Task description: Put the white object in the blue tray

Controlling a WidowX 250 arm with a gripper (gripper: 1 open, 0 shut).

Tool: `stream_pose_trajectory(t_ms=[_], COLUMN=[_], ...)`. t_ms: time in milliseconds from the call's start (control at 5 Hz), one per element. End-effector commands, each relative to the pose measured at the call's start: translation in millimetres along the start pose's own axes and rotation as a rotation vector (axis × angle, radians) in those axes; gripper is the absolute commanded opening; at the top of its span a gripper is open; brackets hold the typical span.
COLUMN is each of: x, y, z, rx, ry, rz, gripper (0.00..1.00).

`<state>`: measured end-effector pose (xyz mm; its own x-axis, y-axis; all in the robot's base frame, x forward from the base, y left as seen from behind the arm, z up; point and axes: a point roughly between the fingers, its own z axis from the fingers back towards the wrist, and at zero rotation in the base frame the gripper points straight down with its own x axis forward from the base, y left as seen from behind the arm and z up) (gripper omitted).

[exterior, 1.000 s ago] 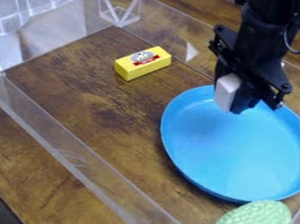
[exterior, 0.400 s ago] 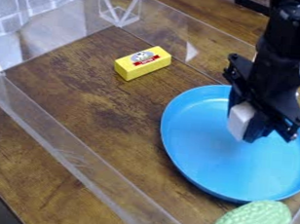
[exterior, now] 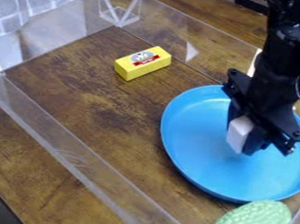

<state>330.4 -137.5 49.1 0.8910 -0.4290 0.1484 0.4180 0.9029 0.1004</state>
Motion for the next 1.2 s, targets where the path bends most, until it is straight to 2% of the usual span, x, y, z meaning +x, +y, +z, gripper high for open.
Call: stream_pose_trajectory(t_ms=[0, 200, 800, 1000], x=[6.1, 15.7, 29.2, 30.2], y=[-6.3, 4.4, 22.9, 27.4], z=[6.9, 25.2, 60.6, 66.0], rx=[-0.014, 0.003, 0.008, 0.000], ry=[-0.046, -0.081, -0.158, -0.175], rz=[-0.010, 0.009, 0.027, 0.036], gripper=[1.00, 0.00, 0.00, 0.00])
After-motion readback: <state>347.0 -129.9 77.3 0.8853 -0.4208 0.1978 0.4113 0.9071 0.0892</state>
